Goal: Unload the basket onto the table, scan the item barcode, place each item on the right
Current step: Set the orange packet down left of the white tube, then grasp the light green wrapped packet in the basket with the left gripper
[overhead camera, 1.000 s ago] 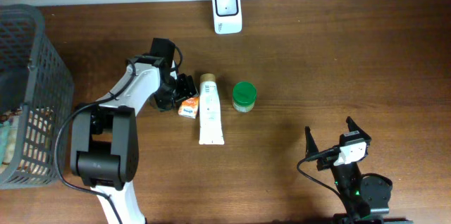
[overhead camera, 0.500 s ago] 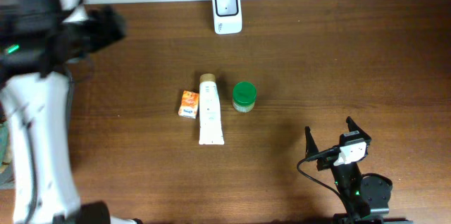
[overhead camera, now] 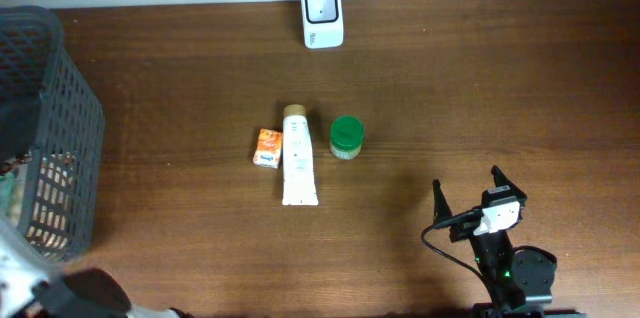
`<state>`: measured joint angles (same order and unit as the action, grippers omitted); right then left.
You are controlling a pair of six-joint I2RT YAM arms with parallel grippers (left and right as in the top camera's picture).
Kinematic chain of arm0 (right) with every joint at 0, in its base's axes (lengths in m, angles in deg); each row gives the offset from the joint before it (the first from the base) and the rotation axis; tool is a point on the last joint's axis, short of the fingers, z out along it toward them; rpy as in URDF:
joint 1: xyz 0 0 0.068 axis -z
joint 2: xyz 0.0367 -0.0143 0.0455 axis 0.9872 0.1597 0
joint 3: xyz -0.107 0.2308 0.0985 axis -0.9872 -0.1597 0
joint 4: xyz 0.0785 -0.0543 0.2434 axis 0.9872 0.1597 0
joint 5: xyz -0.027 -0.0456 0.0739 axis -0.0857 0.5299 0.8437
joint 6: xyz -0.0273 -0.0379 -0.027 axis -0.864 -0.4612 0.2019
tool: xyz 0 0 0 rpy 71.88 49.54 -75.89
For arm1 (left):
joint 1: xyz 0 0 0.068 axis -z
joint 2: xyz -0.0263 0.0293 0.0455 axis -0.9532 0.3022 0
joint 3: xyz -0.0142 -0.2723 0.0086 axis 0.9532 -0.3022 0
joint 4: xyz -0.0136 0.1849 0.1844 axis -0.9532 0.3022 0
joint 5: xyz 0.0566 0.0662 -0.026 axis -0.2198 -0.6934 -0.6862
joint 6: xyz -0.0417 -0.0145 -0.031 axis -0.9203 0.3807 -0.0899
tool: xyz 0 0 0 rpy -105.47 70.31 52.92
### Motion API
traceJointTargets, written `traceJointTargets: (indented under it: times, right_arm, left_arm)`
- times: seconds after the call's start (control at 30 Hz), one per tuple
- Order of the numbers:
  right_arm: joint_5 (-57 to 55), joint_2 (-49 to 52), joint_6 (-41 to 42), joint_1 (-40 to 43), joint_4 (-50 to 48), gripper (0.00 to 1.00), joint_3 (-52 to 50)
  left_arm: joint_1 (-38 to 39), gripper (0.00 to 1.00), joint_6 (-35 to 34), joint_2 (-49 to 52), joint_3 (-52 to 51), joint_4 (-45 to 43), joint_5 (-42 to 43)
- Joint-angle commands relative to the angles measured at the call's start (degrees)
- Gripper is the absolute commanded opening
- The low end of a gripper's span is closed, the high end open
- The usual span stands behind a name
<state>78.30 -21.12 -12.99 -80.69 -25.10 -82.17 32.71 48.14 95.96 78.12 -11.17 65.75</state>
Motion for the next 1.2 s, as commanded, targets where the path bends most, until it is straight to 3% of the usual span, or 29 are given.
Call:
traceJointTargets:
  times: [0.0,0.17,0.37,0.53,1.17]
  right_arm:
    - [-0.13,-0.44,0.42,-0.11,0.20,0.98,-0.46]
    - [-0.13,-0.44,0.42,-0.11,0.20,0.98,-0.46]
    - [-0.13,-0.44,0.42,-0.11,0.20,0.98,-0.46]
    - [-0.13,-0.44,0.42,-0.11,0.20,0.98,-0.46]
    - [-0.13,-0.44,0.42,-0.11,0.20,0.98,-0.46]
  left_arm:
    - [-3.72,0.74,0.35,5.42,0.09,2.45,-2.40]
    - [-5.27,0.73,2.51,7.98,-7.26,-0.90,-7.72]
    - [-5.27,0.76,16.50,8.13,-23.23,-18.97,-7.96]
    - [-5.79,0.76,27.06,10.38,-28.59,-29.11,-7.98]
    - [-7.85,0.73,29.90,22.49,-29.05,-34.82,-7.54]
